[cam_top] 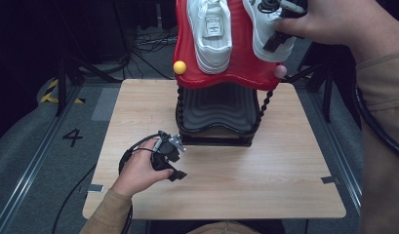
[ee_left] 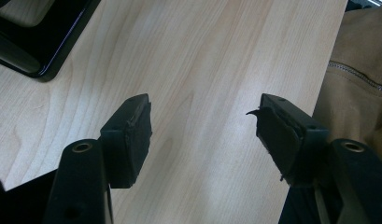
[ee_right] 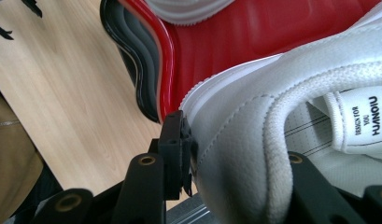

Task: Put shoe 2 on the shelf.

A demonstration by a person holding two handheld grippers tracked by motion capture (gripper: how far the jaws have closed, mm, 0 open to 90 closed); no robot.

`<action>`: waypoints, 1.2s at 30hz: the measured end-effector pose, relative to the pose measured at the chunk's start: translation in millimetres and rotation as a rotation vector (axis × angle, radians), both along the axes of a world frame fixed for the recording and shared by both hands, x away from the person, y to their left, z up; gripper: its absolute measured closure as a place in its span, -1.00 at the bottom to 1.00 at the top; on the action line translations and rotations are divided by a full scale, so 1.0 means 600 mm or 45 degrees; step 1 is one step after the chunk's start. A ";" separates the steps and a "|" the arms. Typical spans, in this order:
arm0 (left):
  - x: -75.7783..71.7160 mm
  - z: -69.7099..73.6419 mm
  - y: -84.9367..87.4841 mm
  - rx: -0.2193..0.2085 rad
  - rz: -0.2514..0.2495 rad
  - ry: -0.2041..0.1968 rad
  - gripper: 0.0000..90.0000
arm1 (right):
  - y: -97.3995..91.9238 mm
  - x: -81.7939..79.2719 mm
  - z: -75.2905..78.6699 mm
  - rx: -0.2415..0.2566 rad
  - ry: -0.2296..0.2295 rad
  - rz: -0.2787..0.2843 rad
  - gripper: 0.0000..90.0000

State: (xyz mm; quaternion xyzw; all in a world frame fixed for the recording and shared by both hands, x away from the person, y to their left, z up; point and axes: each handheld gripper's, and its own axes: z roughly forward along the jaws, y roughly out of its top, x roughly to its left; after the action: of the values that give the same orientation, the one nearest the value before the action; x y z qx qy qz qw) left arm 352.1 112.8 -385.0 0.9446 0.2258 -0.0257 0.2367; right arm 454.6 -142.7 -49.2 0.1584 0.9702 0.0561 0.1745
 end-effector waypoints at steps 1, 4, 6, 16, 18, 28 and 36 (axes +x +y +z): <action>0.000 0.000 0.001 -0.003 0.000 -0.001 -0.19 | 0.005 0.002 -0.002 0.000 -0.001 0.005 0.48; 0.000 0.002 0.003 -0.003 0.008 -0.002 -0.19 | 0.016 0.007 -0.010 0.000 0.001 0.012 0.48; 0.000 0.001 0.003 -0.008 0.005 -0.007 -0.19 | 0.023 0.011 -0.017 0.005 0.001 0.024 0.46; 0.003 -0.002 0.003 -0.008 0.006 0.003 -0.19 | 0.054 0.012 -0.051 0.011 -0.025 0.122 0.48; 0.004 -0.002 0.002 -0.003 0.004 0.004 -0.19 | 0.055 0.013 -0.056 0.009 -0.025 0.129 0.49; 0.006 -0.005 0.001 0.000 0.004 0.012 -0.19 | 0.054 0.022 -0.092 0.035 -0.023 0.180 0.55; 0.006 -0.007 0.002 -0.001 0.004 0.018 -0.19 | 0.054 0.029 -0.106 0.004 -0.006 0.185 0.55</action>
State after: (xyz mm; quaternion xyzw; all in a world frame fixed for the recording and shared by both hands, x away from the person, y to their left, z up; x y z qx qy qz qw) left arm 356.0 114.0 -389.3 0.9440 0.2289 -0.0319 0.2356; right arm 471.7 -110.6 -112.6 0.0876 0.9786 0.0705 0.1722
